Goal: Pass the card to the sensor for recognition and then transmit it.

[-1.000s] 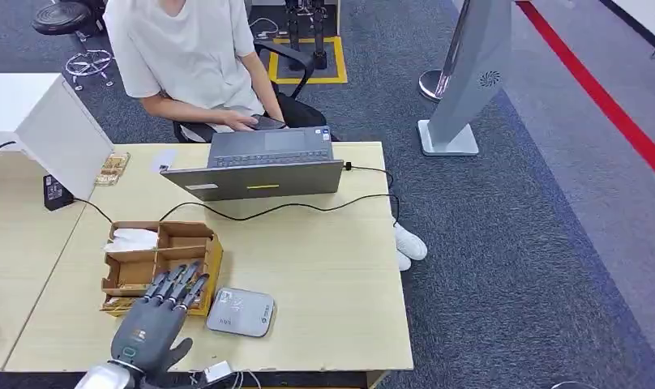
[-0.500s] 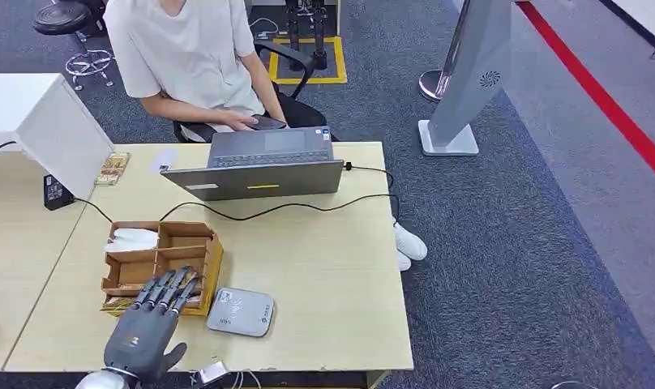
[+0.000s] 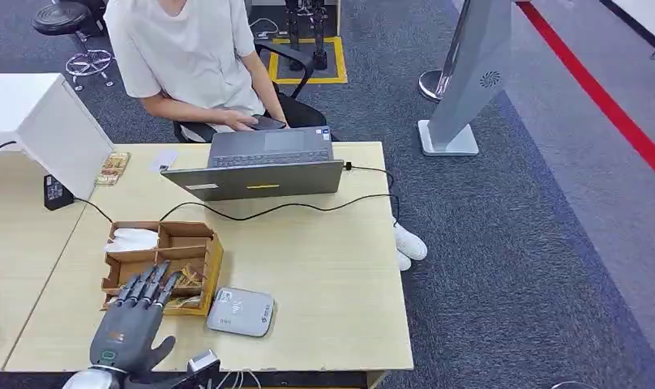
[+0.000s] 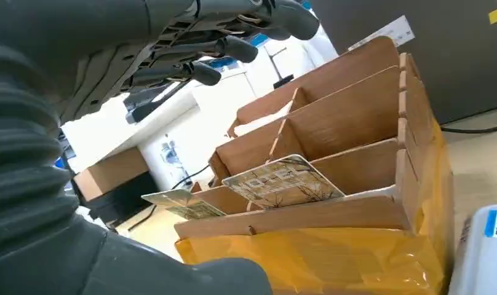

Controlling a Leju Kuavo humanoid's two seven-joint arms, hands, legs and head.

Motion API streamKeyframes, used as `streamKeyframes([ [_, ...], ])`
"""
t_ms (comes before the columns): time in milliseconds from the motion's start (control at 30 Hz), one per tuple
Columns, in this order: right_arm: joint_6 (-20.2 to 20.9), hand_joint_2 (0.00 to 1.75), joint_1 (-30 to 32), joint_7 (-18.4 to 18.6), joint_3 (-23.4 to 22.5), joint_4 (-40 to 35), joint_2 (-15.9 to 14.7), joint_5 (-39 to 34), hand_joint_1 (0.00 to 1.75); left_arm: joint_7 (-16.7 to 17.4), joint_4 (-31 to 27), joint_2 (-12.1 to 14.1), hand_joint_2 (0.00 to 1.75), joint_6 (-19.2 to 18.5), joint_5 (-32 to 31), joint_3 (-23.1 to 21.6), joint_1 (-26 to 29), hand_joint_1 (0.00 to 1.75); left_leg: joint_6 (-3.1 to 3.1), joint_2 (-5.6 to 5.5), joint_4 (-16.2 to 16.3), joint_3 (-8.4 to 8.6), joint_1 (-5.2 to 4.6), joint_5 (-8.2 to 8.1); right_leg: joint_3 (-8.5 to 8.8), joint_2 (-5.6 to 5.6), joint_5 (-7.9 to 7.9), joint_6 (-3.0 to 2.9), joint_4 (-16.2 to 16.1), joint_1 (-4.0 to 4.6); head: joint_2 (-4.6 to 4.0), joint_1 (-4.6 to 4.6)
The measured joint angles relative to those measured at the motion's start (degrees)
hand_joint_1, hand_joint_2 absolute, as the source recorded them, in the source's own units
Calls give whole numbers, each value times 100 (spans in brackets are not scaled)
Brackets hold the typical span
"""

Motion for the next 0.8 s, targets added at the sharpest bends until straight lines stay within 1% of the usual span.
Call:
streamKeyframes([
  [200, 0, 175, -1, 0, 48, 0, 0, 2, 0, 33, 142, -197, 175, 0, -46, 179, -24, 0, 0, 0, 0, 0, 0, 0, 0, 0, 0, 0, 0, 0, 0, 0],
  [433, 5, 175, -3, 0, 105, 0, 0, 9, 0, 33, 378, -405, 175, -4, -70, 276, -129, 0, 0, 0, 0, 0, 0, 0, 0, -2, 0, 0, 0, 0, 0, 0],
  [733, 5, 175, -3, 9, 131, 0, 0, 28, 0, 20, 562, -553, 175, -20, -94, 354, -178, 0, 0, -1, 0, 0, 0, 0, 0, -1, 0, 0, 0, 0, 0, 0],
  [767, 5, 175, -3, 9, 133, 0, 0, 28, 0, 20, 577, -562, 175, -20, -94, 354, -181, 122, 0, -1, 0, 0, 0, 0, -1, -1, 0, 0, 0, 0, 0, 0],
  [800, 5, 175, -3, 9, 135, 0, 0, 28, 0, 20, 586, -569, 175, -20, -94, 354, -183, 175, 0, 0, 0, 0, 0, 0, 0, -1, 0, 0, 0, 0, 0, 0],
])
